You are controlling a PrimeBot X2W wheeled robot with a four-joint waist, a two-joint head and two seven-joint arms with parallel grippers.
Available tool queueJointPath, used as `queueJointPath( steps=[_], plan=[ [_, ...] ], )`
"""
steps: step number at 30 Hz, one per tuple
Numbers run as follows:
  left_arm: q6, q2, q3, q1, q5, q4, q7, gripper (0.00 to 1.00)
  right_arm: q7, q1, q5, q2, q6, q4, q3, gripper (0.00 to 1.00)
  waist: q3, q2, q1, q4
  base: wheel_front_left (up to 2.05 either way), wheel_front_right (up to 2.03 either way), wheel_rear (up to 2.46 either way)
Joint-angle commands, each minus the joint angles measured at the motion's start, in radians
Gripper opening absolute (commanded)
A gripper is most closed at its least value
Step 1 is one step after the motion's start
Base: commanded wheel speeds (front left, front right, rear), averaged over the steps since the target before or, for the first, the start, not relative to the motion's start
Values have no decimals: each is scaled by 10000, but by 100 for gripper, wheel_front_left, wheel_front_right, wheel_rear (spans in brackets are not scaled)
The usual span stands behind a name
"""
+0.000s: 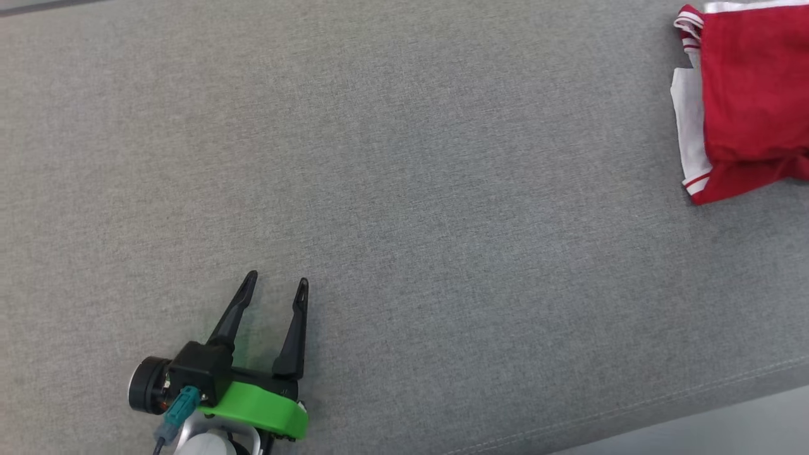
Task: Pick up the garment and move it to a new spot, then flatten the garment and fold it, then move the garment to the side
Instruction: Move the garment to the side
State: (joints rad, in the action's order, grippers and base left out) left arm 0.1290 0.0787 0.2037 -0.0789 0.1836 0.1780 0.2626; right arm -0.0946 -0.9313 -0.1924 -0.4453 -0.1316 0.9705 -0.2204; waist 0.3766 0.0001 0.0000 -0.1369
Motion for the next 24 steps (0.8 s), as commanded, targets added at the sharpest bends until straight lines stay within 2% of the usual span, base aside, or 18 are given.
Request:
queueJointPath(
  steps=[1,2,8,13,19,24],
  plan=[
    [18,84,-82,35,1,-37,26,100,180,-126,362,-134,20,209,-430,37,141,-1,0,215,0,0,0],
    [19,75,-121,30,3,-57,26,100,276,-109,669,-227,20,309,-694,100,153,-1,0,249,0,0,0],
    [19,37,-307,111,5,-97,26,100,1094,-75,2659,-194,20,203,-2086,100,103,-1,0,226,0,0,0],
    [20,-53,-484,200,97,-188,26,100,1899,225,3664,356,20,-468,-2325,100,-336,-1,0,149,0,0,0],
    [-54,-181,-846,467,188,-196,26,100,3009,1147,3311,1034,20,-1339,-1363,100,-1256,-1,0,388,0,0,0],
    [-566,-254,-1286,941,319,-13,26,100,3468,3016,2306,1489,20,-2706,-142,100,-2252,-1,0,960,0,0,0]
  ],
)
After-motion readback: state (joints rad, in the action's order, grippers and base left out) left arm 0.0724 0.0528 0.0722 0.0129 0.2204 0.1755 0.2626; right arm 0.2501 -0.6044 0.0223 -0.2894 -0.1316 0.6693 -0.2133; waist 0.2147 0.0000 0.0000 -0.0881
